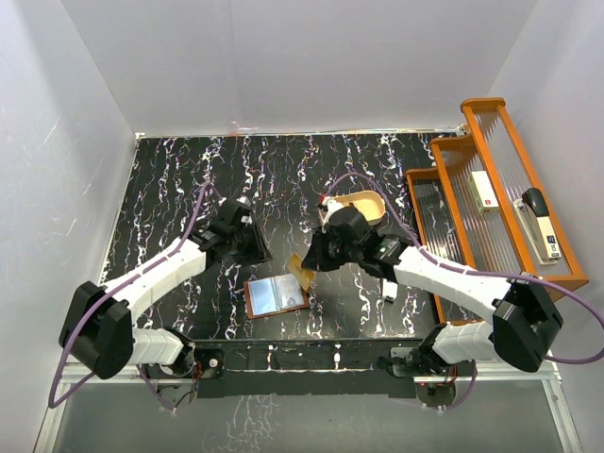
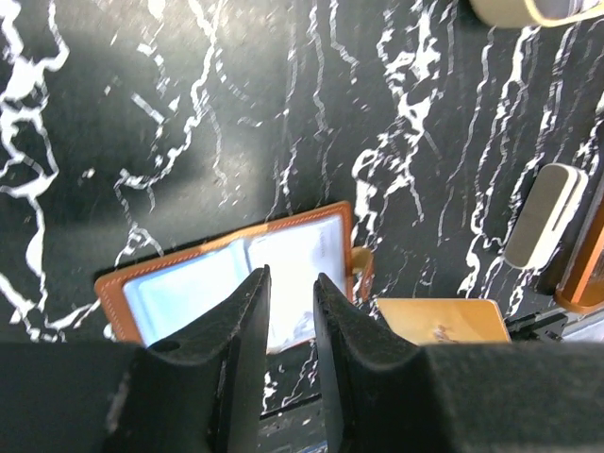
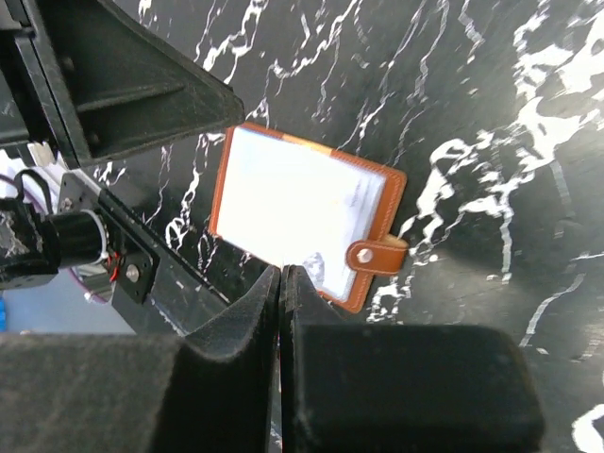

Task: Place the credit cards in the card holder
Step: Pick up the credit card from the storage box, then insert the credit card into the card holder.

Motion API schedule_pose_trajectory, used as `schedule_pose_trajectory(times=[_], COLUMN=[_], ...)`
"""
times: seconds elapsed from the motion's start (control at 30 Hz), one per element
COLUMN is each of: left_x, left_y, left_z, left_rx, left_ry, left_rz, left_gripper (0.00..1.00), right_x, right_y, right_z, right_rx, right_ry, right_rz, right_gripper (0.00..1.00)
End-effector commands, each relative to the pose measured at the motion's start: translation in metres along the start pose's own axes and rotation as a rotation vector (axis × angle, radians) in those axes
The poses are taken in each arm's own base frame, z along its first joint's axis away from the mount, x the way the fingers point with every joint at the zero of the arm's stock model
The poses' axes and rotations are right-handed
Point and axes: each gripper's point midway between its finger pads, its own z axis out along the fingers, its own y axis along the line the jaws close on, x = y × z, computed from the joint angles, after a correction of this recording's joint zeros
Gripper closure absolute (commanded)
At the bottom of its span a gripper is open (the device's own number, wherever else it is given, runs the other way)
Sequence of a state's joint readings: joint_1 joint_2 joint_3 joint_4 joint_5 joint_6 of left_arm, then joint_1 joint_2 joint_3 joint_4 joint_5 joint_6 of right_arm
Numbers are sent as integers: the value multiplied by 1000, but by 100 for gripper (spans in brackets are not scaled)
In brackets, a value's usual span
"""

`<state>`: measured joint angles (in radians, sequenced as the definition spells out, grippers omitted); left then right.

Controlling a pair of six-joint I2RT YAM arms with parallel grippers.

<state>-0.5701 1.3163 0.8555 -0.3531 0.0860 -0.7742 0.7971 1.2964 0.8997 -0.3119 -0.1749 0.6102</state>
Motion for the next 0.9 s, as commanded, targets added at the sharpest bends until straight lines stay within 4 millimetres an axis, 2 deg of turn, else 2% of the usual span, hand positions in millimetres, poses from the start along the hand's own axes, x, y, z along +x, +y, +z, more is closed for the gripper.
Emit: schedule_pose_trajectory(times=[0.0, 0.13, 0.23, 0.4, 0.57, 0.87], left_x=[25, 42, 54, 62, 75, 86], left_y=[26, 41, 53, 67, 75, 89], left_z=[-11, -12, -11, -12, -7, 1], left_rx=[-68, -89, -122, -154, -157, -194], left_ry=[57, 86, 110, 95, 129, 146], left_rz=[-39, -53, -67, -92, -103, -108], left_gripper=[76, 78, 83, 88, 88, 87], right_x=[-7, 10, 17, 25, 35, 38], right_y=[42, 56, 59, 45, 41, 30], right_z=[9, 22, 28, 44, 56, 67], right_rx=[-130, -191, -200, -156, -167, -137], right_ry=[-99, -71, -76, -83, -67, -87], right_rz=[38, 55, 56, 67, 78, 90], right_gripper=[100, 100, 100, 100, 100, 100])
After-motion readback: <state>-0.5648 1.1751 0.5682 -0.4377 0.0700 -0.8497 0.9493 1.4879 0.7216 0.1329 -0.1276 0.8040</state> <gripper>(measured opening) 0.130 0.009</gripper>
